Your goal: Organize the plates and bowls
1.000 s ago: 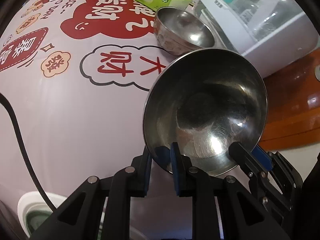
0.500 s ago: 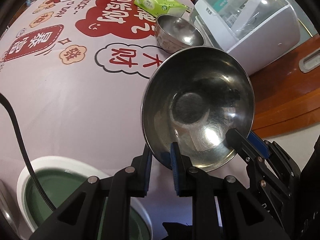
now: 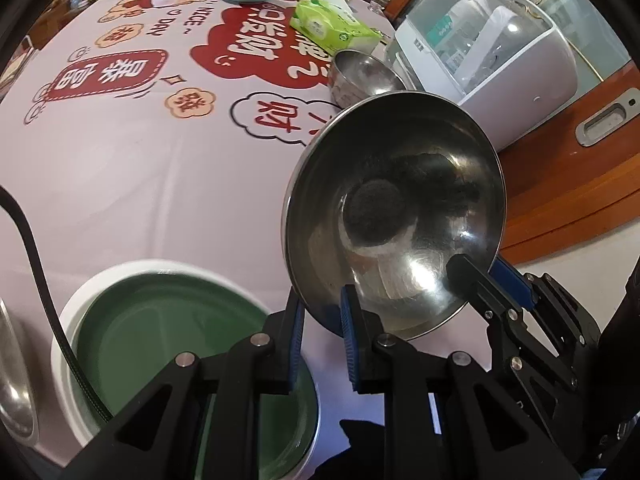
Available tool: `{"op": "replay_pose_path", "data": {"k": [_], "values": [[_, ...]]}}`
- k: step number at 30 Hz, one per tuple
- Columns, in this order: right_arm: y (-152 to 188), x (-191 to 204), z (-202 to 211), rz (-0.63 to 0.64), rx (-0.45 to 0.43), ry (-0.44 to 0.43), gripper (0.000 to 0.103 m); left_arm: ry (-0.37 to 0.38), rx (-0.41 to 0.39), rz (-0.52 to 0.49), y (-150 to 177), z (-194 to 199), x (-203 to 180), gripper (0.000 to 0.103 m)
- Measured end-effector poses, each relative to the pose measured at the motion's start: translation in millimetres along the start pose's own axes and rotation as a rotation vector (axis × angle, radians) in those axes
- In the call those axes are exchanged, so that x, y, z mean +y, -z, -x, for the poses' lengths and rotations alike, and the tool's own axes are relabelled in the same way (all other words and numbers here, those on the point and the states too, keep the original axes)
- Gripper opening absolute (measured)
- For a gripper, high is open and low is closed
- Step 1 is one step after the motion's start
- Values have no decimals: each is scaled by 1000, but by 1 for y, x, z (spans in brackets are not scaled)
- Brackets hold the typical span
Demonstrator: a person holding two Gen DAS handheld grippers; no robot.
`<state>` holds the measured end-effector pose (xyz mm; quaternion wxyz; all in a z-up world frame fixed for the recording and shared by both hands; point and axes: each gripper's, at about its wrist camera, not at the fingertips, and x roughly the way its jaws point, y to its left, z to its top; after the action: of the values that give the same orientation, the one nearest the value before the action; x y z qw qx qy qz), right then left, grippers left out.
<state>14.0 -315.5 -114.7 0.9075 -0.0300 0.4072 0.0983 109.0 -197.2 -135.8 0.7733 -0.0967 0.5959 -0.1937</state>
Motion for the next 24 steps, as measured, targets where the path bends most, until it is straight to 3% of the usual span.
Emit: {"op": "replay_pose_path", "data": {"k": [24], "values": [[-3,112,13,189,-23,-160,21,-103,-131,123,79,107,82,16]]}}
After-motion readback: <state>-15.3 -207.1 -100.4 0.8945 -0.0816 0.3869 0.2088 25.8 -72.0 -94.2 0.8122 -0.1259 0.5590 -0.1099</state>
